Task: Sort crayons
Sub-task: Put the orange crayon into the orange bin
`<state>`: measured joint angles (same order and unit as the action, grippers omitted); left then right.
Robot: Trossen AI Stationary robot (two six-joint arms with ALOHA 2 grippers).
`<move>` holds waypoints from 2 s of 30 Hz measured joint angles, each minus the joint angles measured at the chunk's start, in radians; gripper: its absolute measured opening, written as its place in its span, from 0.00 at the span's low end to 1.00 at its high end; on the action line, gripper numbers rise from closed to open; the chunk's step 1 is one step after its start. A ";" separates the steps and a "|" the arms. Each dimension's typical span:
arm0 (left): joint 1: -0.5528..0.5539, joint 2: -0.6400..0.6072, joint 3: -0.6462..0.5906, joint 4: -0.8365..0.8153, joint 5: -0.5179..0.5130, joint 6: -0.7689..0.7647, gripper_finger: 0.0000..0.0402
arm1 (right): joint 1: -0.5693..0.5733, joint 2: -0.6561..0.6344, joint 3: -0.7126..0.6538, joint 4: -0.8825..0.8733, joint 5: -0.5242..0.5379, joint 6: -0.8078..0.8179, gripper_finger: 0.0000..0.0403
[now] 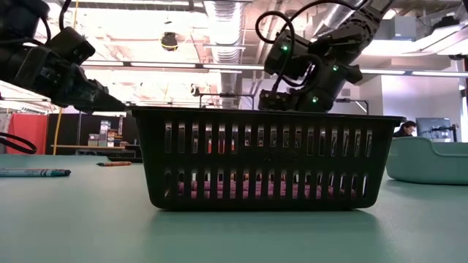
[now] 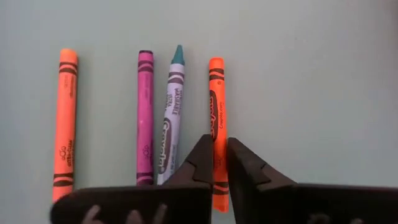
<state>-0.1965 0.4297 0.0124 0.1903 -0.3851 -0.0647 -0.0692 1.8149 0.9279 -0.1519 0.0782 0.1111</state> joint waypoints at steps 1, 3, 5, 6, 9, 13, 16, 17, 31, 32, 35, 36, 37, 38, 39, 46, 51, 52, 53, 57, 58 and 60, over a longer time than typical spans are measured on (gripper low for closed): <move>0.000 0.000 0.000 -0.012 0.000 0.000 0.38 | 0.000 0.000 -0.009 0.005 0.000 0.008 0.07; 0.000 0.000 0.000 -0.032 0.000 0.000 0.38 | 0.000 0.000 -0.020 0.007 0.003 0.017 0.04; 0.000 0.000 0.000 -0.050 0.001 -0.003 0.38 | 0.000 0.000 -0.023 0.007 0.005 0.019 0.01; 0.000 0.000 0.000 -0.065 0.002 -0.012 0.38 | 0.001 0.001 -0.023 0.009 0.005 0.019 0.01; 0.000 0.000 0.000 -0.114 0.003 -0.028 0.38 | 0.002 0.001 -0.025 0.028 0.004 0.013 0.01; 0.000 0.000 0.000 -0.124 0.002 -0.036 0.38 | 0.000 -0.013 -0.027 0.057 0.003 -0.007 0.01; 0.000 0.000 0.000 -0.122 0.002 -0.051 0.38 | -0.006 -0.033 -0.030 0.075 -0.002 -0.033 0.01; 0.000 0.000 0.000 -0.119 0.002 -0.049 0.38 | -0.011 -0.043 -0.029 0.074 -0.003 -0.039 0.01; 0.000 0.000 0.000 0.010 0.057 -0.112 0.38 | -0.172 -0.072 0.144 0.126 0.007 -0.122 0.01; 0.000 0.000 0.000 0.014 0.056 -0.128 0.38 | -0.189 -0.071 0.155 0.125 0.008 -0.125 0.01; 0.000 0.000 0.000 0.013 0.048 -0.139 0.38 | -0.236 -0.075 0.185 0.156 0.017 -0.156 0.01; 0.000 0.000 0.000 0.011 0.047 -0.139 0.38 | -0.251 -0.076 0.188 0.157 0.022 -0.162 0.01; 0.000 0.000 0.000 0.011 0.047 -0.139 0.38 | -0.265 -0.076 0.190 0.153 0.025 -0.164 0.01; 0.000 0.000 0.000 0.011 0.047 -0.139 0.38 | -0.279 -0.074 0.191 0.153 0.025 -0.165 0.01; 0.000 0.000 0.000 0.011 0.047 -0.134 0.38 | -0.291 -0.073 0.191 0.154 0.025 -0.167 0.01; 0.000 0.000 0.000 0.009 0.031 -0.116 0.38 | -0.340 -0.074 0.193 0.164 0.001 -0.202 0.01; 0.000 0.000 0.000 0.009 0.031 -0.116 0.38 | -0.344 -0.074 0.193 0.153 -0.006 -0.202 0.01; 0.000 0.000 0.000 0.009 0.031 -0.116 0.38 | -0.344 -0.074 0.193 0.156 -0.006 -0.201 0.01; 0.000 0.000 0.000 0.009 0.031 -0.116 0.38 | -0.343 -0.074 0.193 0.158 -0.006 -0.201 0.02; 0.000 0.000 0.000 0.009 0.031 -0.121 0.38 | -0.340 -0.074 0.193 0.157 -0.006 -0.201 0.06; 0.000 0.000 0.000 0.009 0.031 -0.120 0.38 | -0.339 -0.074 0.193 0.157 -0.006 -0.201 0.07; 0.000 0.000 0.000 0.009 0.031 -0.114 0.38 | -0.337 -0.074 0.193 0.157 -0.006 -0.201 0.09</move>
<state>-0.1965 0.4297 0.0120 0.1989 -0.3542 -0.1788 -0.4065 1.7409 1.1210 0.0051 0.0727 -0.0902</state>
